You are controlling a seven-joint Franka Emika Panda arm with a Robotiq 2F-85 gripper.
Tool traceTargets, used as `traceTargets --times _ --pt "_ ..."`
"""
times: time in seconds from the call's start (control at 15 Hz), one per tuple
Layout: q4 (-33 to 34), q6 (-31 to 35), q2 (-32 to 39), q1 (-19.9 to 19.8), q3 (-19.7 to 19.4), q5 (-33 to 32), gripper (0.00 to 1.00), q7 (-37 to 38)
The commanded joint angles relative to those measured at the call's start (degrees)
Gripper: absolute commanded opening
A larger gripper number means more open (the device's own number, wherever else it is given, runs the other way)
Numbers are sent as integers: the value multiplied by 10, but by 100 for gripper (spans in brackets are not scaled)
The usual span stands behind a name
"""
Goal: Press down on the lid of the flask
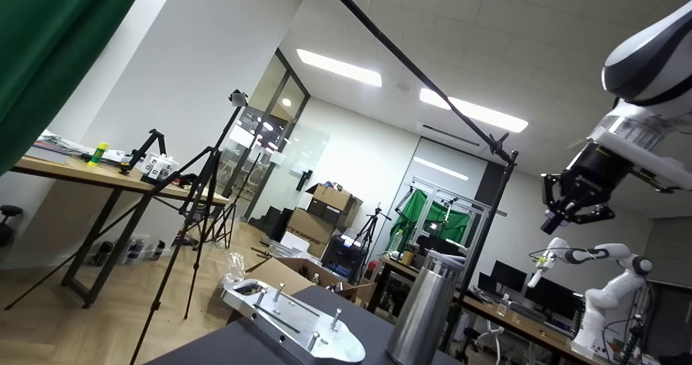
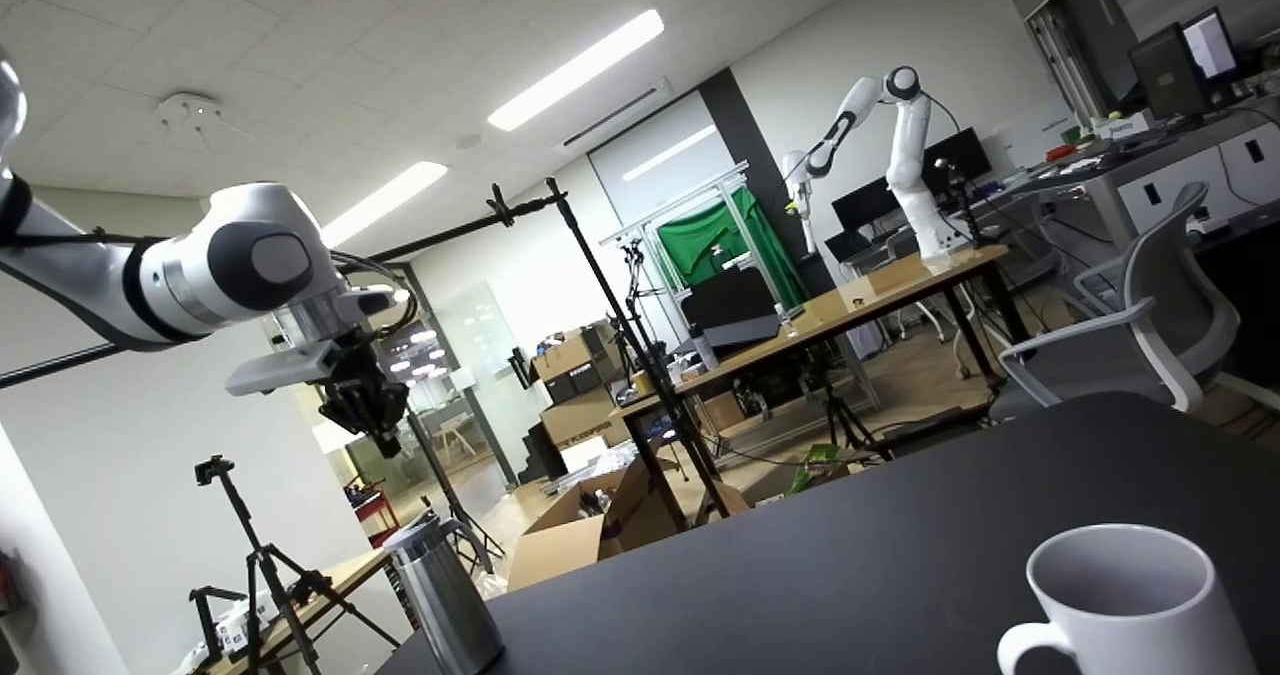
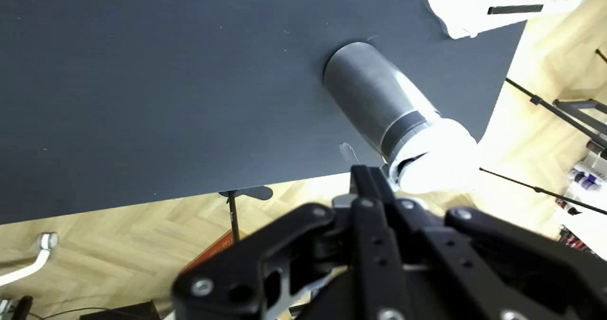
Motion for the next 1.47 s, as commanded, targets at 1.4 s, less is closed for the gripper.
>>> traceTargets --times 1.4 --pt "161 87 189 52 3 -52 0 24"
